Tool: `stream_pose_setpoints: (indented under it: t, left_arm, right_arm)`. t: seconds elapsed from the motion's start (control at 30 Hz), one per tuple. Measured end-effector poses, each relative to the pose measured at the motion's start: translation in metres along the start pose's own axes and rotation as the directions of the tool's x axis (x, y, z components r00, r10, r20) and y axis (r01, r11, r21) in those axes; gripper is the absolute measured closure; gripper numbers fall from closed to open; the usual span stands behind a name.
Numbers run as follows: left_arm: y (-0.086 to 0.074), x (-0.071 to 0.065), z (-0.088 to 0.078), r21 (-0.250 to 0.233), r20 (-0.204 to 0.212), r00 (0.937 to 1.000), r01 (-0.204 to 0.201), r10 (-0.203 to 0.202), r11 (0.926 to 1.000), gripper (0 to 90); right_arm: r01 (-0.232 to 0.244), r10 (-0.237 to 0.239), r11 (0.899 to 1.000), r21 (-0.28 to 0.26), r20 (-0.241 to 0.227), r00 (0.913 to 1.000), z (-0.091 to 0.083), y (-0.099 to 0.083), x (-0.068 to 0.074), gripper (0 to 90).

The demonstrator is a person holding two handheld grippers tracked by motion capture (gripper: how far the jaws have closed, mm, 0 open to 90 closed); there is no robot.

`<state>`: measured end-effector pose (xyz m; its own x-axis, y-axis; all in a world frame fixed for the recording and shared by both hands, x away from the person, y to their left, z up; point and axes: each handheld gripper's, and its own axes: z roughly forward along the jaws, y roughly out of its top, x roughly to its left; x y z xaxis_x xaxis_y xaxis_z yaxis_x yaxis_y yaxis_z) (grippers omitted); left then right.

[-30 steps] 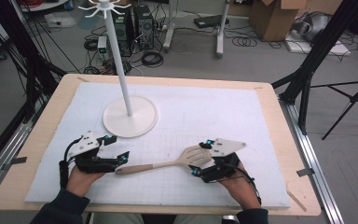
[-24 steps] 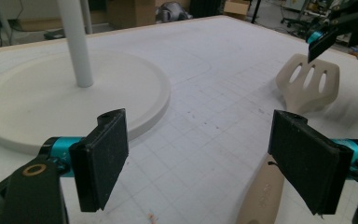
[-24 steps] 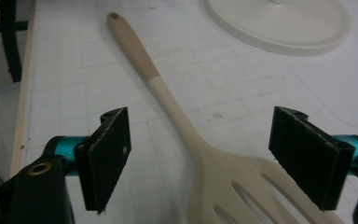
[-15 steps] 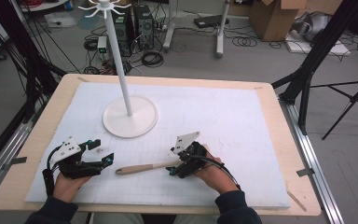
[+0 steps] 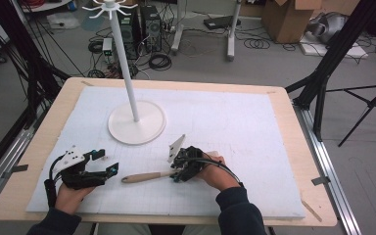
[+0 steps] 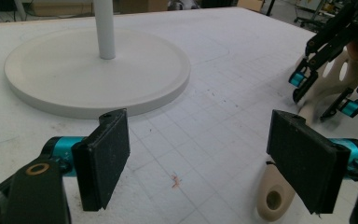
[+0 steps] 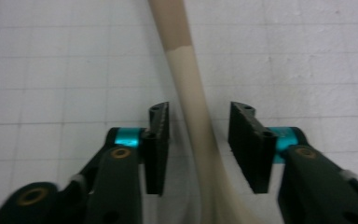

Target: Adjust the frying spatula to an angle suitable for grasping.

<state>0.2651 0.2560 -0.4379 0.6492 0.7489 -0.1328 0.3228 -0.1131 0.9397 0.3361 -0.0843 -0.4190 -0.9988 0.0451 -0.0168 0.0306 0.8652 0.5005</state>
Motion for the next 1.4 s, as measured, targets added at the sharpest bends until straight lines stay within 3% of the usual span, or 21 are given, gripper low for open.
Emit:
stream_pose_setpoints:
  t: [0.07,0.1,0.27,0.43,0.53,0.6,0.63,0.7,0.73,0.8,0.83,0.87,0.93,1.07,1.1,1.17,1.2,1.3,1.4]
  left_arm:
    - [0.0,0.001,0.0,-0.001,-0.001,1.0,0.004,-0.004,1.0,21.5]
    - [-0.001,0.001,-0.001,-0.003,-0.002,0.9999,0.01,-0.01,0.9999,21.5]
    - [-0.001,0.002,-0.002,-0.009,-0.007,0.9999,0.012,-0.012,0.9999,21.6]
    - [-0.001,0.003,-0.002,-0.005,-0.012,0.9997,0.021,-0.021,0.9998,21.8]
    - [-0.001,0.002,-0.001,-0.01,-0.011,0.9997,0.022,-0.022,0.9997,21.8]
    - [0.0,0.001,0.0,-0.01,-0.01,0.9997,0.022,-0.023,0.9997,21.8]
    - [0.0,0.001,0.0,-0.009,-0.009,0.9997,0.021,-0.021,0.9997,21.8]
    - [0.0,0.0,0.002,-0.008,-0.008,0.9998,0.019,-0.019,0.9998,21.8]
    - [0.0,0.0,0.002,-0.01,-0.007,0.9998,0.021,-0.021,0.9997,21.9]
    - [0.0,-0.001,0.003,-0.01,-0.006,0.9997,0.022,-0.022,0.9997,21.9]
    - [0.0,-0.001,0.003,-0.011,-0.007,0.9997,0.023,-0.023,0.9997,21.9]
    - [0.0,-0.001,0.003,-0.011,-0.008,0.9997,0.023,-0.024,0.9997,21.9]
    - [0.0,-0.002,0.004,-0.011,-0.008,0.9996,0.025,-0.025,0.9996,22.0]
    - [0.001,-0.002,0.004,-0.02,-0.007,0.9994,0.035,-0.035,0.9992,22.0]
    - [0.001,-0.002,0.003,-0.021,-0.007,0.9995,0.032,-0.032,0.9993,21.9]
    - [0.001,-0.002,0.002,-0.029,-0.01,0.9993,0.035,-0.036,0.999,21.8]
    - [0.002,-0.002,0.001,-0.034,-0.01,0.9991,0.041,-0.041,0.9986,21.3]
    - [0.002,-0.001,-0.001,-0.059,-0.015,0.9988,0.045,-0.046,0.9972,17.9]
    - [0.003,-0.001,-0.004,-0.082,-0.011,0.9981,0.06,-0.061,0.9948,15.6]
  right_arm:
    - [0.005,-0.005,1.0,-0.003,0.0,1.0,0.0,0.0,0.001,66.2]
    - [-0.01,0.01,1.0,0.002,0.009,0.9999,-0.001,0.0,0.001,73.2]
    - [-0.045,0.045,0.999,0.006,0.018,0.9988,-0.001,0.0,0.003,73.8]
    - [-0.092,0.09,0.996,0.018,0.067,0.9937,-0.002,0.002,0.008,75.2]
    - [-0.169,0.166,0.986,0.016,0.101,0.9809,-0.002,0.002,0.012,76.2]
    - [-0.221,0.22,0.975,-0.004,0.123,0.9678,-0.003,-0.001,0.014,76.7]
    - [-0.256,0.257,0.966,-0.02,0.135,0.957,-0.003,-0.003,0.015,77.0]
    - [-0.29,0.293,0.956,-0.042,0.147,0.9449,-0.004,-0.006,0.017,77.2]
    - [-0.331,0.337,0.941,-0.062,0.166,0.9267,-0.004,-0.009,0.02,77.2]
    - [-0.343,0.349,0.937,-0.065,0.17,0.9216,-0.004,-0.009,0.021,77.2]
    - [-0.386,0.392,0.92,-0.068,0.178,0.9026,-0.005,-0.009,0.022,77.2]
    - [-0.386,0.392,0.92,-0.068,0.178,0.9026,-0.005,-0.009,0.022,77.2]
    - [-0.407,0.414,0.91,-0.074,0.18,0.8924,-0.005,-0.01,0.023,77.1]
    - [-0.394,0.402,0.916,-0.083,0.183,0.8972,-0.005,-0.011,0.024,75.3]
    - [-0.379,0.392,0.92,-0.099,0.196,0.899,-0.008,-0.013,0.026,60.8]
    - [-0.376,0.394,0.919,-0.119,0.2,0.8972,-0.011,-0.014,0.027,58.3]
    - [-0.366,0.395,0.916,-0.164,0.204,0.8958,-0.019,-0.018,0.028,54.6]
    - [-0.345,0.408,0.898,-0.274,0.224,0.8851,-0.04,-0.031,0.033,42.0]
    - [-0.333,0.443,0.861,-0.386,0.243,0.8631,-0.062,-0.053,0.04,33.6]
